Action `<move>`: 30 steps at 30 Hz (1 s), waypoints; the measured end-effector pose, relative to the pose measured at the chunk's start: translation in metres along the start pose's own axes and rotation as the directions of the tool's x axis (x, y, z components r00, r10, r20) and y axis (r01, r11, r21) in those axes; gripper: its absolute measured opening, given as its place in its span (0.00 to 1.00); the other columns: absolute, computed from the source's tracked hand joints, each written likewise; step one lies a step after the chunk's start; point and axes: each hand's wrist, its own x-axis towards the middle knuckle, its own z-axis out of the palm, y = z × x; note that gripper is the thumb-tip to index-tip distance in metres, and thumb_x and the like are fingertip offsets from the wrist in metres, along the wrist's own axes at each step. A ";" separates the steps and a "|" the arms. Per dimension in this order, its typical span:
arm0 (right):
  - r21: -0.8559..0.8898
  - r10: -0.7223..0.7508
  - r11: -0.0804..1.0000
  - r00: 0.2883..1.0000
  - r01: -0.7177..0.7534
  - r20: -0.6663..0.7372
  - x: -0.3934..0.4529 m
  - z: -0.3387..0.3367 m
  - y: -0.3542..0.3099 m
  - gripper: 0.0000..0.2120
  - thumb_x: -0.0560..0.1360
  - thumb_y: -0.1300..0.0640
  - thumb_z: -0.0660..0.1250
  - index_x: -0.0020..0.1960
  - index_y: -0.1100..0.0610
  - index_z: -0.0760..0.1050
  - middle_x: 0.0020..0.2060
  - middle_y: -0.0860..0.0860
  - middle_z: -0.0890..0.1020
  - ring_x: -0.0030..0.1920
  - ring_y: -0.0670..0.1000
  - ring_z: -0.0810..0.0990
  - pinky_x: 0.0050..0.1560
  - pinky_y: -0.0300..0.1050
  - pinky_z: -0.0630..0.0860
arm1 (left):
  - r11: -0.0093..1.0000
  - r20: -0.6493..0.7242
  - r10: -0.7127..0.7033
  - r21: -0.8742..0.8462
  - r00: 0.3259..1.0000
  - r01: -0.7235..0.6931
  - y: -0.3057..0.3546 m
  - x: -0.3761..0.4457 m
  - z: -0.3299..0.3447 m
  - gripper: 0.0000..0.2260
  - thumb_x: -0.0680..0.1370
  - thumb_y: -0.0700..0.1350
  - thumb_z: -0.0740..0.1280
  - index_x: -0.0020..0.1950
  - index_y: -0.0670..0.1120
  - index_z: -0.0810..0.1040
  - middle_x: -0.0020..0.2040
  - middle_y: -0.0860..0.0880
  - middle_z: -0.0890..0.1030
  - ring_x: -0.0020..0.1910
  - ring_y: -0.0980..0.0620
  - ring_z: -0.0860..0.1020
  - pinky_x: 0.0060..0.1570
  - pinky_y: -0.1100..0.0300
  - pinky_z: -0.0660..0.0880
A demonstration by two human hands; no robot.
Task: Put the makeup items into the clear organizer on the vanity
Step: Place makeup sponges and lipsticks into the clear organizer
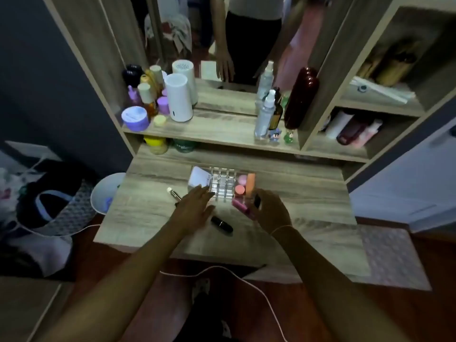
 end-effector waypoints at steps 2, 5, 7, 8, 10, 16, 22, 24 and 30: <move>0.040 0.097 0.994 0.995 -0.098 0.035 0.003 0.015 0.003 0.25 0.72 0.32 0.62 0.55 0.51 0.76 0.46 0.51 0.81 0.45 0.52 0.80 0.46 0.49 0.79 | 1.000 0.029 0.017 0.017 0.999 -0.018 -0.004 0.002 0.014 0.19 0.76 0.40 0.67 0.66 0.38 0.73 0.67 0.36 0.73 0.67 0.38 0.71 0.67 0.46 0.68; -0.068 0.164 0.985 0.979 -0.157 0.120 0.008 0.040 0.011 0.20 0.76 0.47 0.65 0.65 0.54 0.72 0.54 0.58 0.78 0.55 0.59 0.77 0.53 0.56 0.77 | 0.996 0.081 0.085 0.010 0.993 -0.086 -0.008 0.004 0.035 0.18 0.73 0.37 0.70 0.62 0.38 0.77 0.61 0.37 0.78 0.61 0.37 0.76 0.61 0.45 0.73; -0.115 0.182 0.979 0.975 -0.168 0.125 0.011 0.050 0.015 0.21 0.76 0.53 0.65 0.67 0.57 0.70 0.56 0.61 0.77 0.56 0.61 0.75 0.54 0.57 0.76 | 0.994 0.117 0.111 0.003 0.987 -0.112 -0.009 0.008 0.042 0.19 0.70 0.37 0.71 0.61 0.39 0.78 0.58 0.39 0.80 0.57 0.38 0.77 0.56 0.46 0.76; -0.132 0.190 0.976 0.974 -0.174 0.123 0.013 0.055 0.017 0.21 0.75 0.54 0.65 0.67 0.57 0.70 0.56 0.61 0.76 0.56 0.62 0.75 0.54 0.56 0.76 | 0.993 0.141 0.118 -0.001 0.983 -0.119 -0.011 0.011 0.043 0.20 0.69 0.37 0.71 0.60 0.40 0.78 0.57 0.40 0.80 0.57 0.39 0.77 0.55 0.46 0.76; -0.174 0.202 0.968 0.971 -0.178 0.125 0.016 0.063 0.019 0.20 0.75 0.55 0.66 0.66 0.58 0.71 0.57 0.61 0.76 0.57 0.62 0.74 0.54 0.55 0.75 | 0.991 0.199 0.133 -0.005 0.971 -0.135 -0.014 0.013 0.049 0.20 0.68 0.40 0.71 0.59 0.42 0.78 0.56 0.42 0.80 0.55 0.39 0.77 0.52 0.47 0.75; -0.248 0.246 0.943 0.966 -0.221 0.076 0.023 0.073 0.018 0.11 0.74 0.56 0.67 0.55 0.60 0.77 0.52 0.62 0.77 0.54 0.62 0.76 0.51 0.54 0.75 | 0.952 0.231 0.288 0.032 0.929 -0.303 -0.027 0.020 0.065 0.14 0.66 0.45 0.75 0.50 0.46 0.83 0.46 0.45 0.83 0.43 0.44 0.81 0.45 0.53 0.79; -0.342 0.212 0.920 0.977 -0.192 0.021 0.023 0.080 0.011 0.10 0.74 0.53 0.67 0.50 0.59 0.77 0.48 0.59 0.78 0.50 0.60 0.77 0.48 0.52 0.72 | 0.922 0.177 0.324 0.161 0.929 -0.352 -0.031 0.023 0.067 0.14 0.70 0.48 0.58 0.47 0.50 0.82 0.43 0.51 0.83 0.41 0.49 0.81 0.43 0.57 0.73; -0.323 0.184 0.928 0.983 -0.184 -0.031 0.019 0.080 0.005 0.11 0.73 0.53 0.68 0.50 0.59 0.77 0.47 0.60 0.77 0.48 0.61 0.76 0.46 0.52 0.72 | 0.960 0.147 0.259 0.074 0.955 -0.272 -0.033 0.024 0.062 0.15 0.72 0.47 0.60 0.54 0.48 0.81 0.49 0.48 0.82 0.47 0.46 0.80 0.48 0.54 0.75; -0.028 0.159 0.986 0.984 -0.161 -0.087 0.033 0.069 -0.026 0.09 0.76 0.53 0.66 0.52 0.57 0.72 0.41 0.57 0.82 0.39 0.59 0.79 0.35 0.48 0.73 | 0.940 -0.074 0.011 -0.339 0.997 -0.036 -0.053 0.051 0.038 0.12 0.77 0.44 0.67 0.58 0.41 0.77 0.54 0.41 0.81 0.53 0.44 0.79 0.51 0.53 0.74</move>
